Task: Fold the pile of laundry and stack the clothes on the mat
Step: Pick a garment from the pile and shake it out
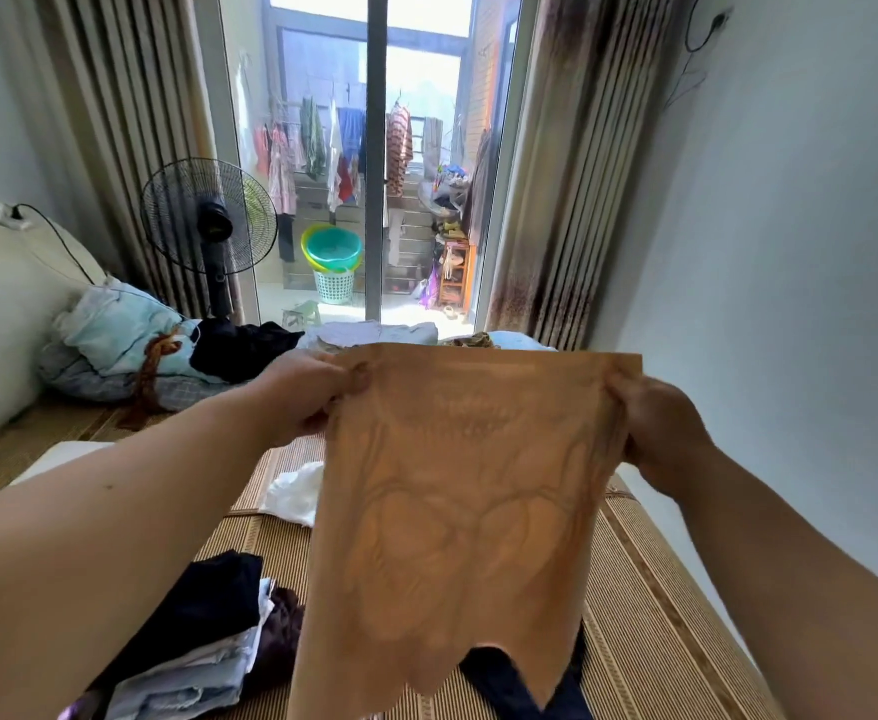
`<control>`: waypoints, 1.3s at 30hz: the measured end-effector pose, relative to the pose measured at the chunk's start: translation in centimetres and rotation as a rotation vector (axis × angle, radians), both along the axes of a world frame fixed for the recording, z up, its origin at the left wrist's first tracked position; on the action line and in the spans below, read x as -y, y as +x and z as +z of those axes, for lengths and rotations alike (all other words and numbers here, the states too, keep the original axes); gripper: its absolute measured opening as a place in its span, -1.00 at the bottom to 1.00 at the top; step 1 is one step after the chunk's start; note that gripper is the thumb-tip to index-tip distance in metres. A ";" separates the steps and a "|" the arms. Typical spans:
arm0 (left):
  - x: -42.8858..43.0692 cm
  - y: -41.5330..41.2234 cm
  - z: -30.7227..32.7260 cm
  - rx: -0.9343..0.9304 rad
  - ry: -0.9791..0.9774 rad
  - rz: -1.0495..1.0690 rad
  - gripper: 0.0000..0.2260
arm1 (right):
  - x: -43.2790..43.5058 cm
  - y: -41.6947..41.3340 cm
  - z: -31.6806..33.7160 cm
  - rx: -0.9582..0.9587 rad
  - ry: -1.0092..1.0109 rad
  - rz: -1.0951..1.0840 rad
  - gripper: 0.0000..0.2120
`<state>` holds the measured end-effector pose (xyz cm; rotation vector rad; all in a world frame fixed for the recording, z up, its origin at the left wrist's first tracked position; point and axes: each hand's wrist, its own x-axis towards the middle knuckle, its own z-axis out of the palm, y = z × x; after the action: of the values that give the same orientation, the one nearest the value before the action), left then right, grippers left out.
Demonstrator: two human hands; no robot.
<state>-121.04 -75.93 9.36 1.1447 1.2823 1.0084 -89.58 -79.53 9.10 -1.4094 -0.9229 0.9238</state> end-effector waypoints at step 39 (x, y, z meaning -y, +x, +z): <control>1.9 5.3 1.7 -0.364 0.322 -0.205 -0.83 | 2.1 -1.5 4.0 0.213 0.042 0.465 -0.87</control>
<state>-115.70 -77.87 11.06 1.7329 1.2763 0.8989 -91.09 -81.59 13.06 -1.2962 -1.4630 1.0999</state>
